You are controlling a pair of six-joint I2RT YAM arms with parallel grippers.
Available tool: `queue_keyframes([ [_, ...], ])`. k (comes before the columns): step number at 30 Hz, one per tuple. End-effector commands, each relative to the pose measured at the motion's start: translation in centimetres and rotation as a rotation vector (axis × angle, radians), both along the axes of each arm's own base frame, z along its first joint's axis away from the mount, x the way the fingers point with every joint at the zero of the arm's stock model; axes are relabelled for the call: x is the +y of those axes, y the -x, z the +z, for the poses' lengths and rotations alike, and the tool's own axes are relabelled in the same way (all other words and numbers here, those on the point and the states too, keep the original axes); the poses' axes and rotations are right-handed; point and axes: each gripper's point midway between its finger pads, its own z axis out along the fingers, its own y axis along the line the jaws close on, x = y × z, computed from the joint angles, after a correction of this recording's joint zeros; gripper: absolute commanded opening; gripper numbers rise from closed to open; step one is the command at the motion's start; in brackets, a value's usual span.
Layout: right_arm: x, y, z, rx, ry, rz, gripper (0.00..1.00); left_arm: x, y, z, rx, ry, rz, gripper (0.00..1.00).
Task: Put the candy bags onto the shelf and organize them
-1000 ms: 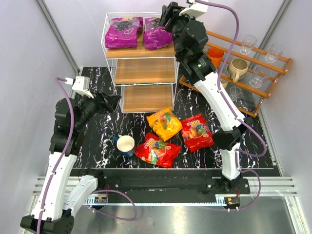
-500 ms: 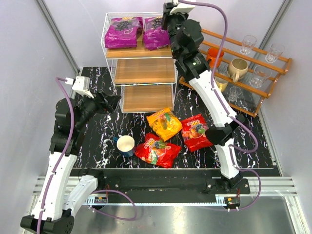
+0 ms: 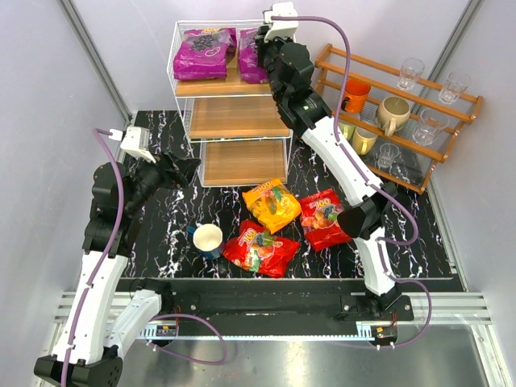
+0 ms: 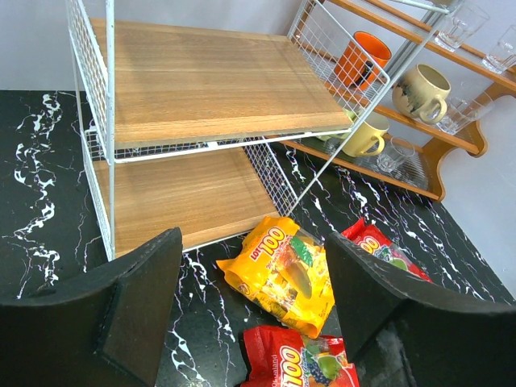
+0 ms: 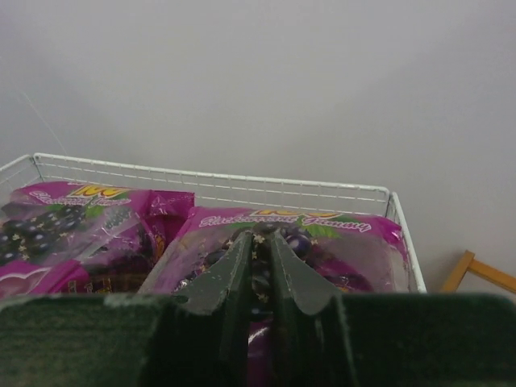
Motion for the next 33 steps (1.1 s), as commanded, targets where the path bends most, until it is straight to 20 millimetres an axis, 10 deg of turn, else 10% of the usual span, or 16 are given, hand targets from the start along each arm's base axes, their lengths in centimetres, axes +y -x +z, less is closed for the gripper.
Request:
queue_keyframes([
  [1, -0.9, 0.1, -1.8, 0.067, -0.013, -0.014, 0.23, 0.1, 0.0, 1.2, -0.044, 0.005, 0.003, 0.74],
  [7, -1.5, 2.9, 5.0, -0.07, -0.055, 0.057, 0.27, 0.1, 0.0, 1.2, -0.039, 0.007, 0.007, 0.74],
  [14, -1.5, 12.4, 15.5, -0.296, -0.135, 0.377, 0.48, 0.3, -0.1, 1.5, -0.046, 0.015, 0.019, 0.74],
  [18, -2.3, 16.3, 15.6, -0.254, -0.135, 0.468, 0.58, 0.3, 0.0, 1.7, -0.047, 0.013, 0.023, 0.74],
  [24, -5.2, 21.6, 7.8, -0.144, -0.141, 0.521, 0.62, 0.1, -0.1, 0.8, -0.021, 0.014, 0.011, 0.74],
  [33, -8.8, 25.2, -14.4, 0.358, -0.116, 0.454, 0.66, -0.2, -0.6, -0.6, 0.018, 0.016, 0.001, 0.76],
])
